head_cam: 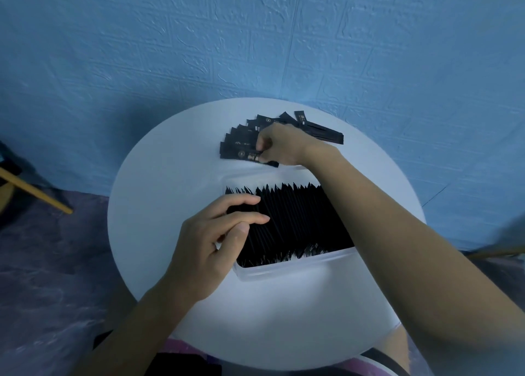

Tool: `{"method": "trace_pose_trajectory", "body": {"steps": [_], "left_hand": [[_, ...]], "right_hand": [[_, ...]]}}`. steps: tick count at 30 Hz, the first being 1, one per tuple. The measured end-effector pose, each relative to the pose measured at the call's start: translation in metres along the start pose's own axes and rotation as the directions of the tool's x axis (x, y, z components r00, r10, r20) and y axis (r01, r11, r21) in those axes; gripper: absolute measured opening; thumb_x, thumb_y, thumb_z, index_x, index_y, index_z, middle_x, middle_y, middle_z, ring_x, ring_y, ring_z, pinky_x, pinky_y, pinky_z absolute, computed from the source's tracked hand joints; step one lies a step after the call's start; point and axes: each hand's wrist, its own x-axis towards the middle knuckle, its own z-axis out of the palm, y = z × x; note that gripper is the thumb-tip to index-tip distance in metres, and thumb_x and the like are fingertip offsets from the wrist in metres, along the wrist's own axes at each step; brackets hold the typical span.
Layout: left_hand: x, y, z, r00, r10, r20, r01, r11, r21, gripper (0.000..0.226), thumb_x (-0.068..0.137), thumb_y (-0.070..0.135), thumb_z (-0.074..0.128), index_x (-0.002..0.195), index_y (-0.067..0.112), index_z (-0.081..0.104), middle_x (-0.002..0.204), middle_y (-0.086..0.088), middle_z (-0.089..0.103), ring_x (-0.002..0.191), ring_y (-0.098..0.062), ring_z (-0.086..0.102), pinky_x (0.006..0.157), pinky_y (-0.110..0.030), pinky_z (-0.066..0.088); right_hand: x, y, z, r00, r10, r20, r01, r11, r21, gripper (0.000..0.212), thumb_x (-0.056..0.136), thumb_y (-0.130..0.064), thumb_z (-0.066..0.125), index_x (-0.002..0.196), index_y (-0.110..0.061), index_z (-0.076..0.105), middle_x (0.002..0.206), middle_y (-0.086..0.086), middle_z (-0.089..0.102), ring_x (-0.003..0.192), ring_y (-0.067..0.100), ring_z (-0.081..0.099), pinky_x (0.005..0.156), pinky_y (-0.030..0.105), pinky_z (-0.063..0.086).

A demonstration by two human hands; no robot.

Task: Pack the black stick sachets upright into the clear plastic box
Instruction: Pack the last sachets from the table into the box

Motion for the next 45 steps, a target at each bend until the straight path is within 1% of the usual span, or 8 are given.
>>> {"method": "trace_pose_trajectory", "body": {"steps": [5,11,18,29,33,38,42,45], "left_hand": [[-0.001,0.000,-0.001,1.000,-0.012,0.020,0.013,1.000,-0.009,0.036,0.100,0.025,0.044,0.108,0.022,0.078,0.131,0.013,0.063,0.061,-0.015,0.058,0.059,-0.027,0.046],[0.001,-0.001,-0.001,0.998,-0.041,0.039,0.041,0.999,-0.018,0.034,0.098,0.025,0.045,0.107,0.025,0.078,0.131,0.016,0.063,0.073,-0.026,0.066,0.065,-0.039,0.048],[-0.001,0.003,-0.001,0.996,-0.060,0.070,0.061,0.998,-0.015,0.035,0.097,0.025,0.045,0.109,0.026,0.077,0.132,0.016,0.062,0.091,-0.027,0.068,0.076,-0.047,0.051],[-0.002,0.012,-0.002,0.988,-0.062,0.143,0.061,0.998,0.008,0.035,0.097,0.026,0.045,0.113,0.029,0.076,0.134,0.018,0.061,0.100,-0.018,0.067,0.081,-0.044,0.051],[0.000,0.018,-0.007,0.982,-0.043,0.182,0.033,0.998,0.057,0.035,0.098,0.028,0.045,0.118,0.033,0.074,0.137,0.021,0.059,0.097,-0.013,0.068,0.078,-0.036,0.052],[0.006,0.032,-0.015,0.984,0.029,0.175,-0.068,0.974,0.218,0.031,0.094,0.028,0.053,0.115,0.030,0.076,0.134,0.019,0.062,0.068,0.016,0.051,0.062,-0.002,0.035],[0.007,0.039,-0.018,0.963,0.001,0.270,-0.077,0.959,0.272,0.033,0.096,0.037,0.051,0.122,0.040,0.072,0.137,0.024,0.059,0.080,0.029,0.046,0.067,0.001,0.034],[0.009,0.041,-0.020,0.945,-0.028,0.325,-0.077,0.949,0.307,0.033,0.098,0.046,0.046,0.123,0.050,0.068,0.141,0.029,0.054,0.088,0.022,0.054,0.069,-0.004,0.037]], "right_hand": [[-0.047,-0.014,-0.032,0.981,-0.012,-0.192,0.085,0.923,0.375,0.016,0.087,-0.014,0.073,0.082,-0.019,0.058,0.071,-0.009,0.055,0.058,0.004,0.048,0.058,0.020,0.039],[-0.133,-0.022,-0.023,0.994,0.009,-0.105,0.057,0.790,0.611,0.015,0.092,-0.005,0.069,0.103,-0.003,0.060,0.074,0.004,0.053,0.054,0.015,0.051,0.043,0.024,0.045],[-0.181,-0.025,0.013,0.967,0.206,0.147,-0.253,0.740,0.623,0.034,0.089,-0.024,0.076,0.116,-0.023,0.056,0.074,0.001,0.058,0.053,0.015,0.054,0.047,0.024,0.045],[-0.191,-0.029,0.022,0.964,0.260,0.056,-0.246,0.794,0.556,0.025,0.087,-0.034,0.077,0.091,-0.019,0.057,0.059,-0.008,0.054,0.044,0.004,0.055,0.045,0.014,0.040],[-0.192,-0.032,0.021,0.959,0.272,0.079,-0.273,0.812,0.516,0.030,0.086,-0.036,0.077,0.081,-0.016,0.056,0.060,-0.005,0.060,0.049,0.009,0.062,0.054,0.020,0.047],[-0.198,-0.034,0.017,0.955,0.268,0.128,-0.297,0.838,0.459,0.033,0.085,-0.043,0.076,0.078,-0.016,0.060,0.058,0.001,0.068,0.059,0.014,0.072,0.066,0.027,0.052],[-0.200,-0.038,0.016,0.951,0.276,0.139,-0.309,0.838,0.450,0.038,0.085,-0.047,0.075,0.073,-0.015,0.057,0.052,0.001,0.064,0.057,0.013,0.071,0.060,0.025,0.045],[-0.203,-0.039,0.017,0.960,0.253,0.116,-0.278,0.851,0.446,0.041,0.090,-0.048,0.069,0.070,-0.014,0.056,0.051,0.001,0.064,0.055,0.011,0.070,0.056,0.023,0.046]]}}
